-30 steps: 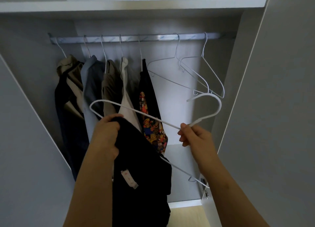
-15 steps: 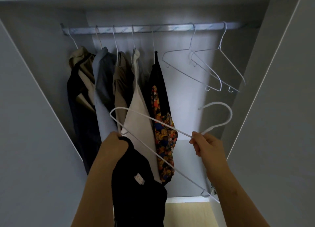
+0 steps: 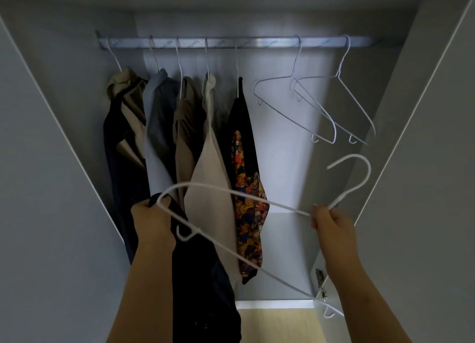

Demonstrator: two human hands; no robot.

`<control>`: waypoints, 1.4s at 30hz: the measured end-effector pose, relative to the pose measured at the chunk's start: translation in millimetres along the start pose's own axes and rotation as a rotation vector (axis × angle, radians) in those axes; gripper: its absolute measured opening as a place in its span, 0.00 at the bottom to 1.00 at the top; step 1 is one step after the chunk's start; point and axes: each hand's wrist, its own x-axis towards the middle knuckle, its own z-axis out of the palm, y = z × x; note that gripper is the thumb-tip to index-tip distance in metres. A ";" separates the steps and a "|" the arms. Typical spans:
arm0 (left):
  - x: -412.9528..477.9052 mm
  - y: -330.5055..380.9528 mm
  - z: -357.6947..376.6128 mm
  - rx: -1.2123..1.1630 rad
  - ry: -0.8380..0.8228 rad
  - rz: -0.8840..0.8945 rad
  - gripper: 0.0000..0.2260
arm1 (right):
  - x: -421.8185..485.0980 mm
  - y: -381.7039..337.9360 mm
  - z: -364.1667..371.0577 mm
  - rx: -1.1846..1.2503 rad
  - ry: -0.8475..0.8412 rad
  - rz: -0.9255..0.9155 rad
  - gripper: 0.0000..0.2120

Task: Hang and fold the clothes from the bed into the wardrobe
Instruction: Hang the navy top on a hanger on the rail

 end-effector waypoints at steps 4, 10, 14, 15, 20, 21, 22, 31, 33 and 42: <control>1.3 4.6 0.2 -0.023 -0.062 0.100 0.08 | 2.6 -3.1 -4.4 -0.060 0.048 -0.026 0.17; -1.3 13.7 6.8 0.269 -0.111 0.212 0.06 | 6.4 -7.8 -8.6 -0.188 0.108 -0.099 0.20; -12.5 13.1 17.8 0.580 -0.193 0.527 0.08 | 5.0 -13.7 -1.8 -0.308 0.031 -0.153 0.20; -15.4 12.6 21.2 0.628 -0.226 0.597 0.07 | 4.6 -15.1 -0.6 -0.330 0.020 -0.165 0.19; -29.6 3.7 38.4 0.731 -0.383 0.722 0.05 | 3.6 -24.1 1.8 -0.415 0.005 -0.220 0.20; -34.2 1.8 42.3 0.726 -0.414 0.712 0.05 | 2.7 -25.6 3.4 -0.435 -0.007 -0.231 0.20; -39.9 0.0 46.6 0.717 -0.457 0.695 0.07 | 1.2 -26.7 5.7 -0.456 -0.022 -0.246 0.20; -73.8 -3.8 62.0 0.655 -0.691 0.691 0.07 | -10.3 -21.0 23.1 -0.422 -0.028 -0.278 0.21; -72.0 0.2 54.9 0.786 -0.730 0.793 0.13 | -10.0 -23.5 21.8 -0.381 -0.018 -0.293 0.22; -62.5 15.6 52.1 0.885 -0.617 1.112 0.12 | -2.0 -47.5 11.5 -0.106 0.030 -0.478 0.20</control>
